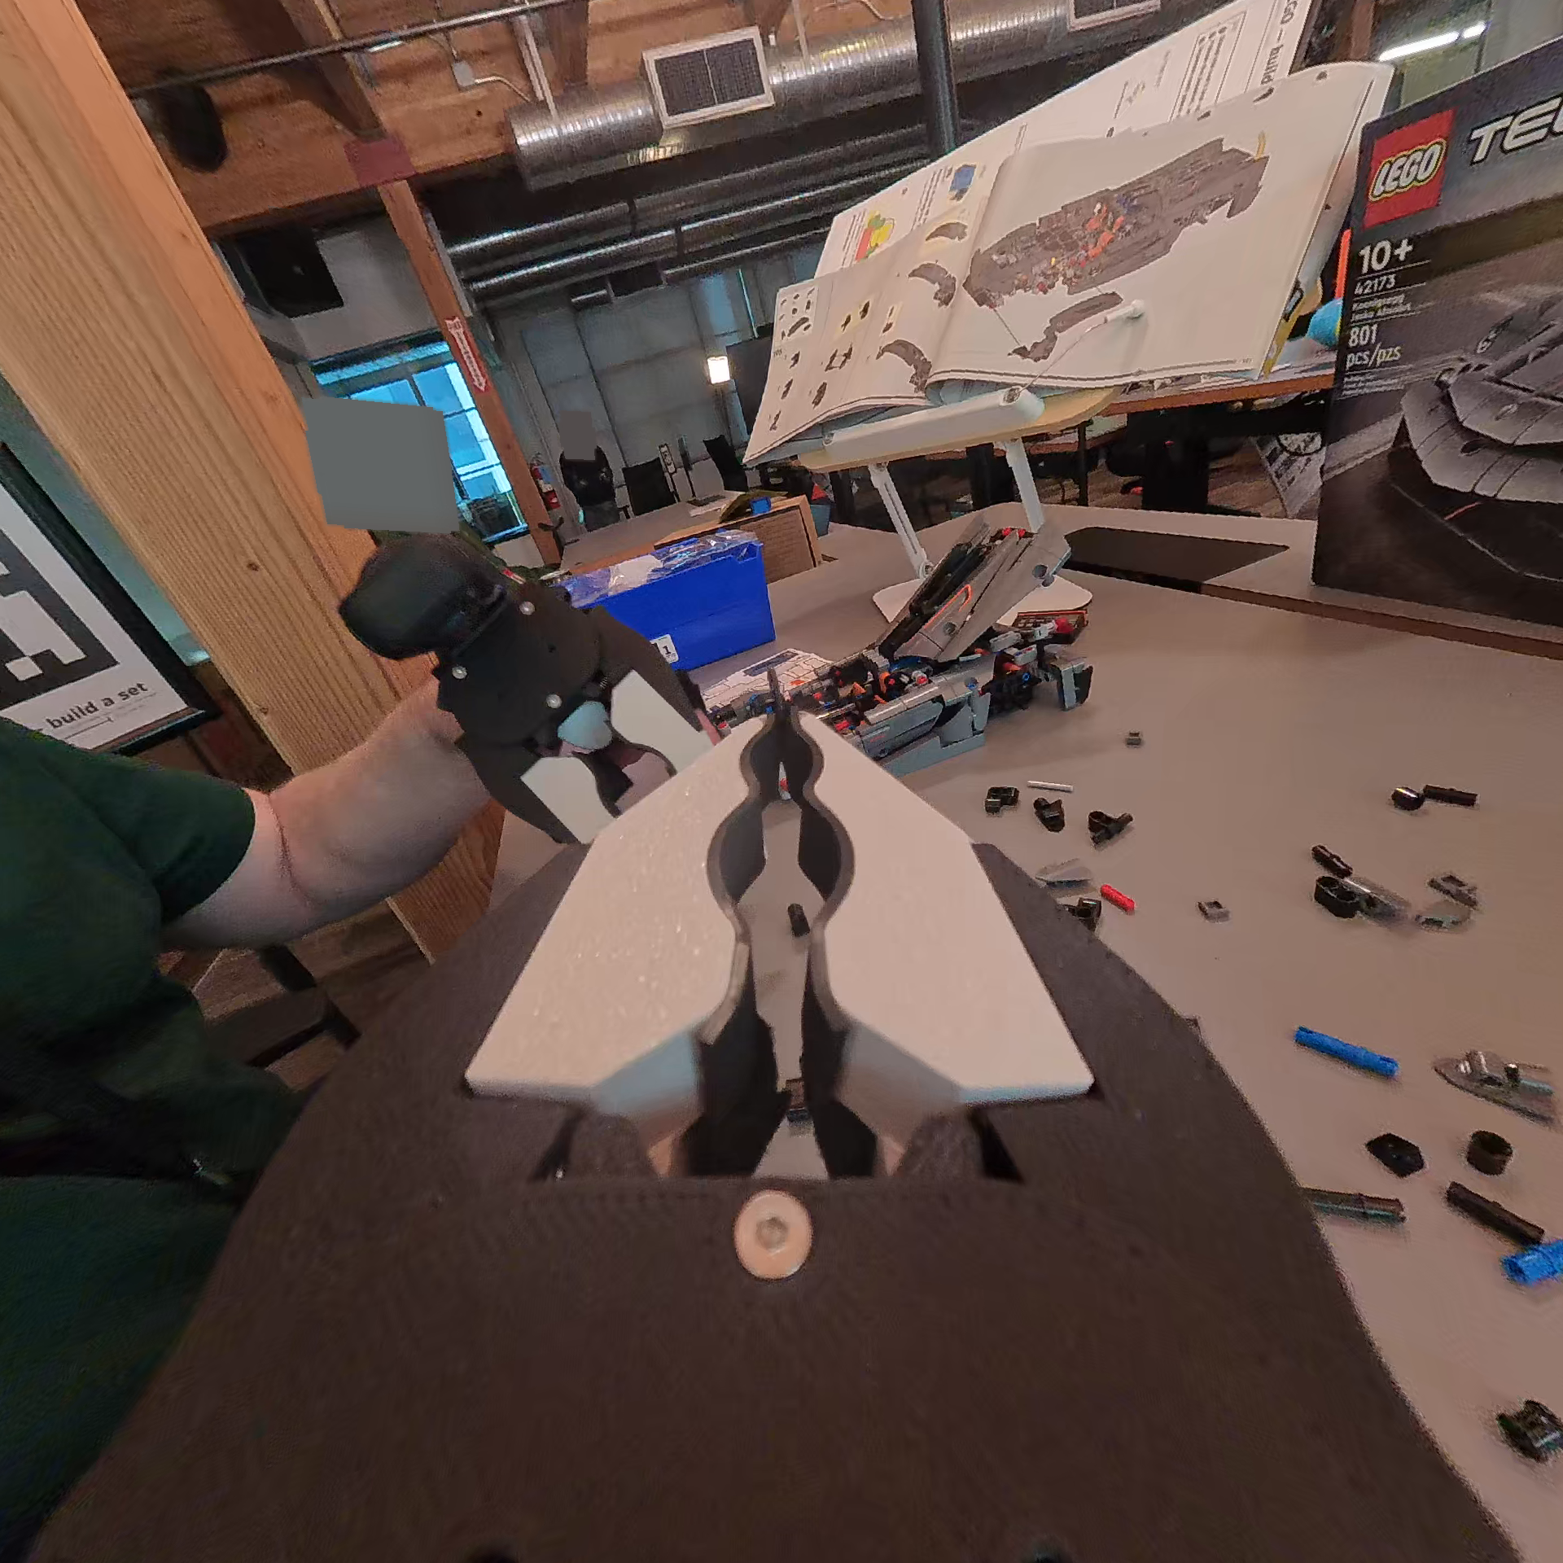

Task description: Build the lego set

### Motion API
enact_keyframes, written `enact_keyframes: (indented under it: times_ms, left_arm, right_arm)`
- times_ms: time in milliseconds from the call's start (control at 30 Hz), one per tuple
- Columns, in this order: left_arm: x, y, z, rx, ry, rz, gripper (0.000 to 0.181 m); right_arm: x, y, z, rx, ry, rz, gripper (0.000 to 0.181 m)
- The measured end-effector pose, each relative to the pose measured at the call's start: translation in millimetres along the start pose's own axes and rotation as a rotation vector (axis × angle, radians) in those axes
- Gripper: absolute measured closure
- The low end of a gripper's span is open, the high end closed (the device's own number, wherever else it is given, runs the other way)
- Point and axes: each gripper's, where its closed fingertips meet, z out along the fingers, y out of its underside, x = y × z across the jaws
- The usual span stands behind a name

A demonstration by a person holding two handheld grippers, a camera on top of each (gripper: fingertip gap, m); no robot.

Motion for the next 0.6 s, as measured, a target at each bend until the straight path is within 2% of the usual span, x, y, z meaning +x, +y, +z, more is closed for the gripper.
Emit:
enact_keyframes:
  times_ms: [100,233,300,400,600]
  left_arm:
    - [-3.9,9.7,15.7,-0.069,-0.018,0.016,0.154]
    - [-4.9,12.9,28.7,-0.096,-0.001,0.017,0.153]
    - [-6.1,15.8,33.6,-0.118,-0.002,0.023,0.162]
    - [-2.3,14.8,35.3,-0.116,0.026,0.022,0.174]
    - [11.3,20.1,24.7,-0.129,0.046,0.017,0.175]
  right_arm:
    - [0.1,2.9,-0.2,-0.001,-0.007,0.003,0.181]
    - [-1.4,4.6,1.1,-0.005,-0.018,-0.001,0.181]
    - [-2.0,6.1,2.6,-0.011,-0.024,-0.002,0.181]
    - [-2.5,7.8,4.1,-0.019,-0.029,-0.002,0.181]
    - [-1.5,9.3,4.7,-0.019,-0.052,0.043,0.181]
